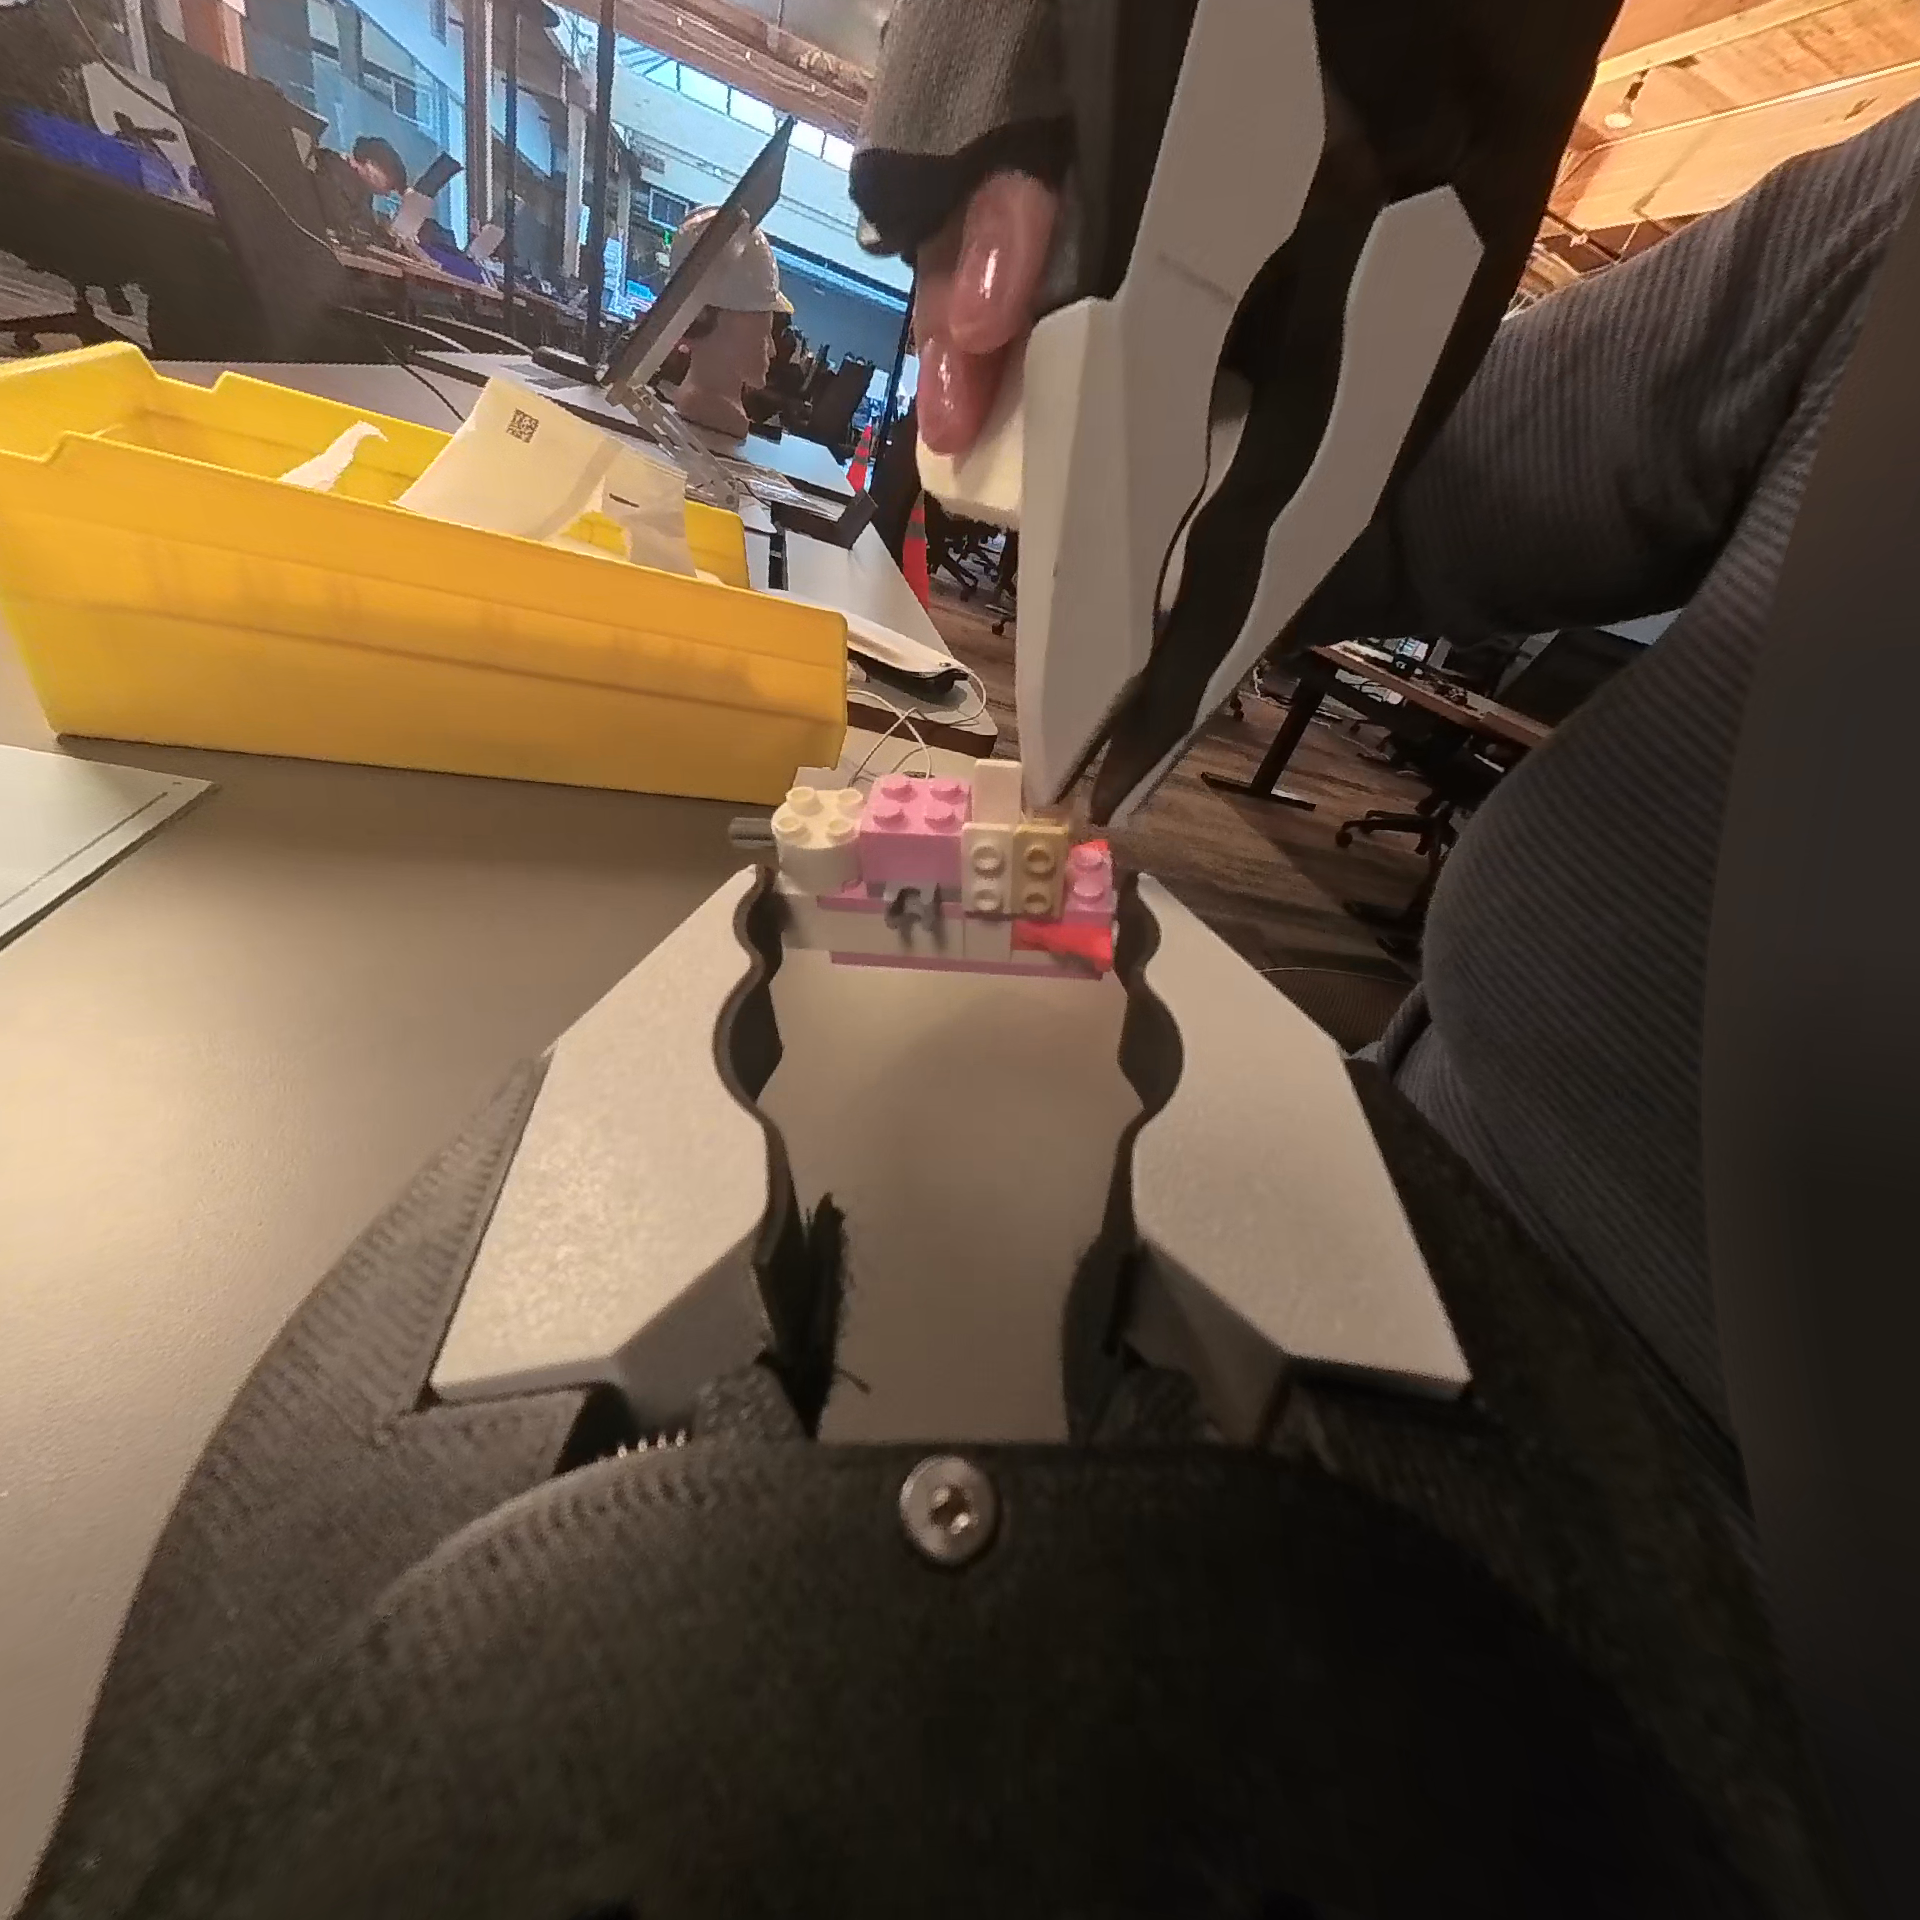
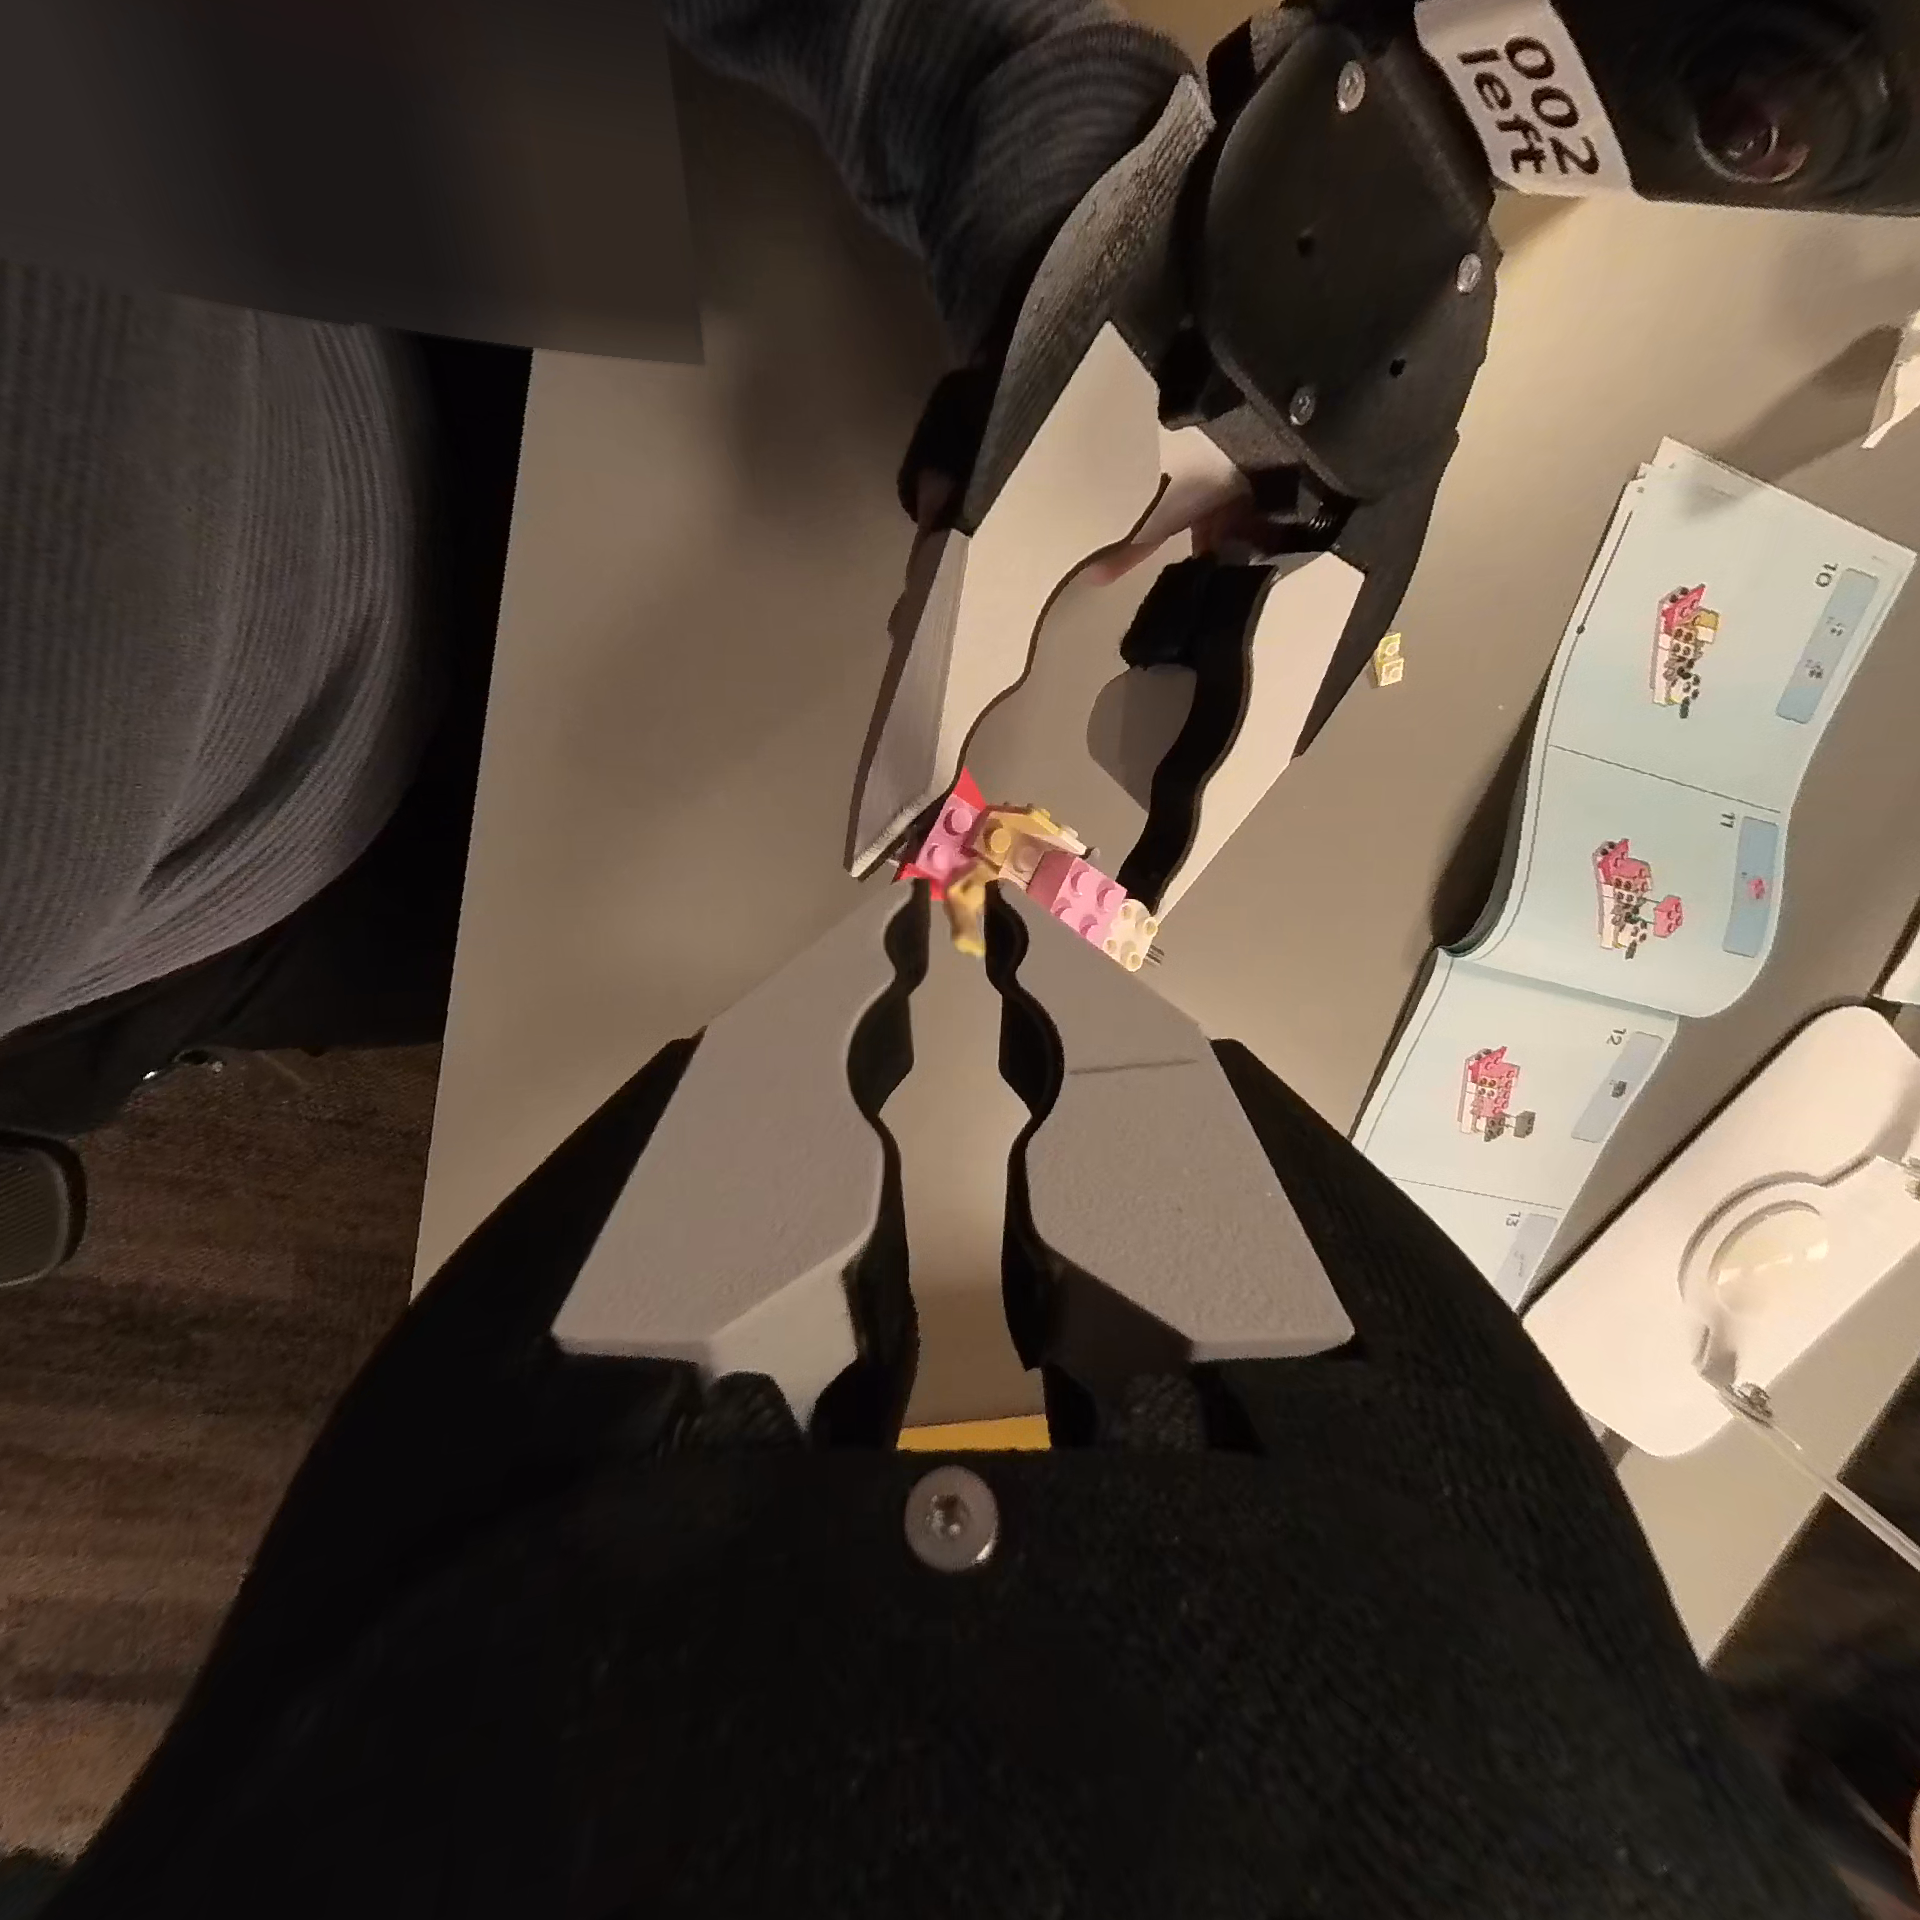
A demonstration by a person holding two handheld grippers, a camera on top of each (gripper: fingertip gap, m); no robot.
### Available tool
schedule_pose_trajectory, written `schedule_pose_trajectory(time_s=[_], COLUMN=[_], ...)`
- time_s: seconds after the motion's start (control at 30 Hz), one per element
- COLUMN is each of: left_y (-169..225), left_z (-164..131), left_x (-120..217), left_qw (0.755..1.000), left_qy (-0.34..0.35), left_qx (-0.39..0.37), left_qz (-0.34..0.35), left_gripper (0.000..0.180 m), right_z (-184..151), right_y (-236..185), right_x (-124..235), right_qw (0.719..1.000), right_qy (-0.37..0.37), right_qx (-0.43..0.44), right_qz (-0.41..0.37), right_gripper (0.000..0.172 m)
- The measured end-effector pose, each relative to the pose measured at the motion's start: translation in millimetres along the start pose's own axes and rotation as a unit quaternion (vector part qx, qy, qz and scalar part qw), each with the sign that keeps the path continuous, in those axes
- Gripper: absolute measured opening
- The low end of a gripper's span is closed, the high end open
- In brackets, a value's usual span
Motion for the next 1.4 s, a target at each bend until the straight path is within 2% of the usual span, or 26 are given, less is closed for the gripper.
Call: schedule_pose_trajectory(time_s=[0.23,0.33,0.43,0.6,0.77,0.97,1.1,1.23,1.4], left_y=[0.9,-18.2,-39.9,-43.9,-46.9,-47.4,-50.9,-51.6,-47.5], left_z=[-0.5,1.1,2.4,6.2,4.3,8.8,11.9,15.4,16.2], left_x=[-0.9,4.5,14.9,18.0,16.7,19.9,24.4,28.2,26.1], left_qw=[1.0,0.998,0.99,0.986,0.985,0.985,0.984,0.983,0.983], left_qy=[-0.002,0.001,0.002,0.011,0.014,0.035,0.054,0.07,0.064], left_qx=[0.0,-0.003,-0.008,-0.014,-0.015,-0.012,-0.001,0.003,-0.025], left_qz=[-0.002,0.068,0.144,0.166,0.173,0.17,0.169,0.168,0.171], left_gripper=[0.064,0.064,0.064,0.065,0.064,0.064,0.064,0.064,0.064], right_z=[-4.3,-9.5,-26.3,-58.1,-82.1,-74.5,-47.8,-4.8,26.5], right_y=[2.3,6.0,12.2,-7.3,-39.6,-102.3,-147.9,-190.9,-216.3], right_x=[0.1,2.1,-2.4,-30.6,-48.1,-40.3,-46.0,-84.9,-154.9], right_qw=[1.0,1.0,0.993,0.955,0.918,0.895,0.885,0.893,0.936], right_qy=[-0.008,0.007,0.039,0.142,0.185,0.231,0.282,0.297,0.213], right_qx=[0.006,-0.024,-0.1,-0.252,-0.323,-0.341,-0.337,-0.324,-0.277], right_qz=[-0.004,-0.018,-0.053,-0.066,-0.139,-0.171,-0.156,-0.102,-0.048], right_gripper=[0.0,0.003,0.008,0.015,0.018,0.017,0.016,0.014,0.018])
Point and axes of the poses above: each gripper's, where its closed fingertips meet, x back along the fingers, z out of its top, y = z × x across the jaws, the point moved 2 cm from there along x, back along the fingers, and after that the axes turned 6 degrees about x, right-handed, at the moved point
